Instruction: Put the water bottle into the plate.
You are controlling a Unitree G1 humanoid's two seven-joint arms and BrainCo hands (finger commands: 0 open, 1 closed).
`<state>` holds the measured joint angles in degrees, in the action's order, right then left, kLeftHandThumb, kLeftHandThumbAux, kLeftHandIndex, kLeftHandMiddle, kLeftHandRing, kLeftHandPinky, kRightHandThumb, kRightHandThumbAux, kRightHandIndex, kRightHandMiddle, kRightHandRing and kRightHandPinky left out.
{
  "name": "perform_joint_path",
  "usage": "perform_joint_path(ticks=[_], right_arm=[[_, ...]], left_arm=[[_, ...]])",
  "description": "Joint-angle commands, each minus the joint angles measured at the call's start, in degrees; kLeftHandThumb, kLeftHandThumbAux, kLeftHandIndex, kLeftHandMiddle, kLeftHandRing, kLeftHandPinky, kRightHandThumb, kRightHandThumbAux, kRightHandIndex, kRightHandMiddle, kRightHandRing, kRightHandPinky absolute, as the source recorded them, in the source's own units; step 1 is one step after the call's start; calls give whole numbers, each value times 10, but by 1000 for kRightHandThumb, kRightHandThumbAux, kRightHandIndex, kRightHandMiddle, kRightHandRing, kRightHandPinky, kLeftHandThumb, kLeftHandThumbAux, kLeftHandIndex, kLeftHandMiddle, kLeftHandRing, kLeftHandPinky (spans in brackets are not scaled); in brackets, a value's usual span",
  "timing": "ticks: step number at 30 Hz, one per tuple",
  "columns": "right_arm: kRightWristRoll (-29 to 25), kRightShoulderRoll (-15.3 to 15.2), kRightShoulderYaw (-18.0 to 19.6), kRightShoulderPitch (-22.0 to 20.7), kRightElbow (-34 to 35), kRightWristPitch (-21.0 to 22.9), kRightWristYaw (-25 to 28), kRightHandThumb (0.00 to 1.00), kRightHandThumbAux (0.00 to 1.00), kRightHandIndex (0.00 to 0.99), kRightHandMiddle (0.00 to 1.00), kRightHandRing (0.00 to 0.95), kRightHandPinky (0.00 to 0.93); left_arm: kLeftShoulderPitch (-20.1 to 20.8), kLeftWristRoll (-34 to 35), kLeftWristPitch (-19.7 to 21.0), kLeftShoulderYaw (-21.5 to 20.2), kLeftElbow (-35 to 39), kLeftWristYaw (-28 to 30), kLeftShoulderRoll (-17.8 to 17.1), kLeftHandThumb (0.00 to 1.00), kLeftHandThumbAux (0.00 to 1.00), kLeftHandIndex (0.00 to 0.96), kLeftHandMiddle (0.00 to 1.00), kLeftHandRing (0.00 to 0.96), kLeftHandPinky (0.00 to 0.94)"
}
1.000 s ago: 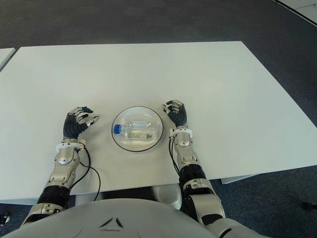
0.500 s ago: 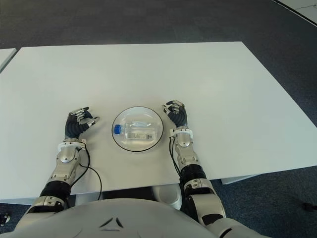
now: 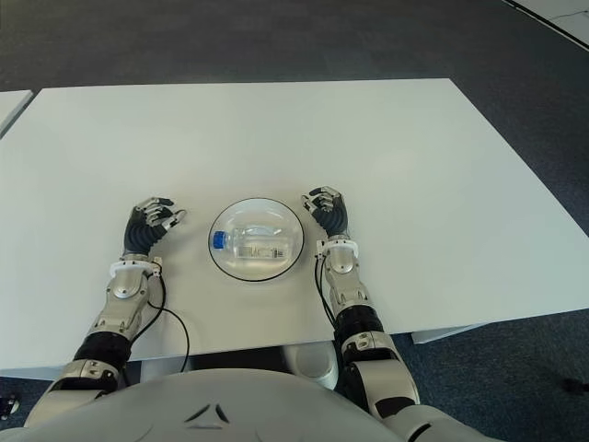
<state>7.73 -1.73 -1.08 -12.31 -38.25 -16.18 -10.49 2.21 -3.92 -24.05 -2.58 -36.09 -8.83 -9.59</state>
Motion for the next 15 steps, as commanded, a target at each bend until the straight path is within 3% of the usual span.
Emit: perform_joint_path(ticks=[1, 15], right_arm=[[-1, 6, -4, 40, -40, 51, 9, 703, 730, 432, 676, 673, 670], [0, 8, -3, 44, -33, 57, 5, 703, 731, 432, 676, 665, 665]], left_arm=[[-6, -9, 50, 20, -46, 21, 23, 710, 716, 435, 606, 585, 538], [9, 5, 16, 12, -88, 28, 30, 708, 717, 434, 594, 581, 568]])
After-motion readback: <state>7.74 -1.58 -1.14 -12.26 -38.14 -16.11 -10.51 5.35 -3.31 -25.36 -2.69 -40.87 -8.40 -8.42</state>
